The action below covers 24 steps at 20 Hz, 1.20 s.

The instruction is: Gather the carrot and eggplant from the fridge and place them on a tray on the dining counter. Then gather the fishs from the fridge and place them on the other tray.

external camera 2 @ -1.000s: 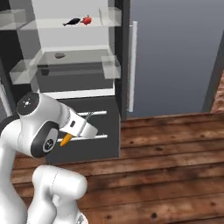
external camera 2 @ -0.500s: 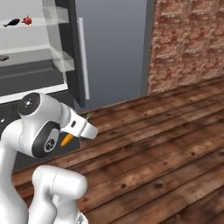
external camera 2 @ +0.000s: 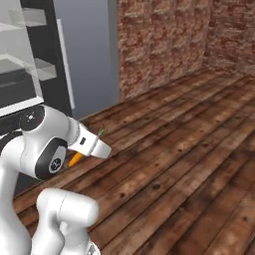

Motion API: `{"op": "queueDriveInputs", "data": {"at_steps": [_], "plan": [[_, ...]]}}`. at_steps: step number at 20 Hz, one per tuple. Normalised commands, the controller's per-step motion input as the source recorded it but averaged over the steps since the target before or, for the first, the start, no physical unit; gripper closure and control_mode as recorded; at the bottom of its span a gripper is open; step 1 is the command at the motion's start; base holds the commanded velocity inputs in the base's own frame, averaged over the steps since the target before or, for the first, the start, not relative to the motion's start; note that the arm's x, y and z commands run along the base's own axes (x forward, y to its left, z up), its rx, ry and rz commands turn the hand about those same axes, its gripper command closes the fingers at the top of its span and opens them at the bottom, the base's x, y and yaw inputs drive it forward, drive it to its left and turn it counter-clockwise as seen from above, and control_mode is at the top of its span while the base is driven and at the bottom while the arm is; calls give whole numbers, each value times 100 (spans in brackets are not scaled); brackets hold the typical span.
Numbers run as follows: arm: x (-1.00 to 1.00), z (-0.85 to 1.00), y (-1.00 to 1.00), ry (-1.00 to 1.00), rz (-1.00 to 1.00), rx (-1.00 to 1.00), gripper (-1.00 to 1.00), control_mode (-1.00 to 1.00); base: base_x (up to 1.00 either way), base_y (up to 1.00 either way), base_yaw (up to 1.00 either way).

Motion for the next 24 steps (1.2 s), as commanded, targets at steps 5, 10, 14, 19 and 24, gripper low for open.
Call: {"op": "queueDriveInputs", "data": {"at_steps": [5, 10, 14, 19, 24], "plan": [[0, 0, 0, 0, 0, 0, 100, 100, -48, 21, -47], [0, 0, 0, 0, 0, 0, 100, 100, -43, 2, -44], [0, 0, 0, 0, 0, 0, 100, 100, -29, -2, -41], [0, 0, 0, 0, 0, 0, 100, 100, -9, -28, -32], [0, 0, 0, 0, 0, 0, 100, 100, 36, -36, -20]]}}
